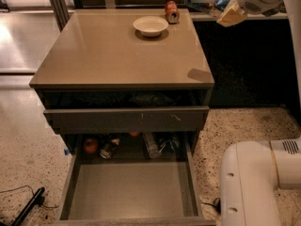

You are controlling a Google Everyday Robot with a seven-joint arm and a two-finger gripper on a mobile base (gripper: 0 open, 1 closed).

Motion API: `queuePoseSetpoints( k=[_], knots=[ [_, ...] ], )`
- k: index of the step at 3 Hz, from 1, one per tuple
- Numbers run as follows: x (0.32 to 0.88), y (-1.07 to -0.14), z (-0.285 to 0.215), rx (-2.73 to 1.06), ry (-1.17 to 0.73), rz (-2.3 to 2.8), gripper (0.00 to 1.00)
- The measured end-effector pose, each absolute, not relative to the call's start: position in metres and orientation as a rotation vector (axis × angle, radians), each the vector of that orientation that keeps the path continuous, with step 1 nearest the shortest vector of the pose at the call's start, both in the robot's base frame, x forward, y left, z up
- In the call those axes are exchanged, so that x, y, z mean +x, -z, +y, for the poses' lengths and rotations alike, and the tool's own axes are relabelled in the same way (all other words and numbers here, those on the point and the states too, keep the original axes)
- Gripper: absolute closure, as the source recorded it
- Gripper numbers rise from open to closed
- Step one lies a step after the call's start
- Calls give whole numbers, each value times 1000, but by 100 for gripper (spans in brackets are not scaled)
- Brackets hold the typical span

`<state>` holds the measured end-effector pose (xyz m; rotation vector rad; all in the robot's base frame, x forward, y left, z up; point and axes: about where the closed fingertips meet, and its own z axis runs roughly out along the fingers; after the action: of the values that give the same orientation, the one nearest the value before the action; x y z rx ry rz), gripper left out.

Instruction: Place redbull can into middle drawer

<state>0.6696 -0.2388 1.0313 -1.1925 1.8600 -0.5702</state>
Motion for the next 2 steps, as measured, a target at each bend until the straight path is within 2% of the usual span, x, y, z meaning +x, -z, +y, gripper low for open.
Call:
queuePoseSetpoints(
  k=[1,2],
  knots=[
    [579,-1036,-236,-1200,588,1748,100],
    [582,-1044,-230,-1191,588,1705,100]
  ],
)
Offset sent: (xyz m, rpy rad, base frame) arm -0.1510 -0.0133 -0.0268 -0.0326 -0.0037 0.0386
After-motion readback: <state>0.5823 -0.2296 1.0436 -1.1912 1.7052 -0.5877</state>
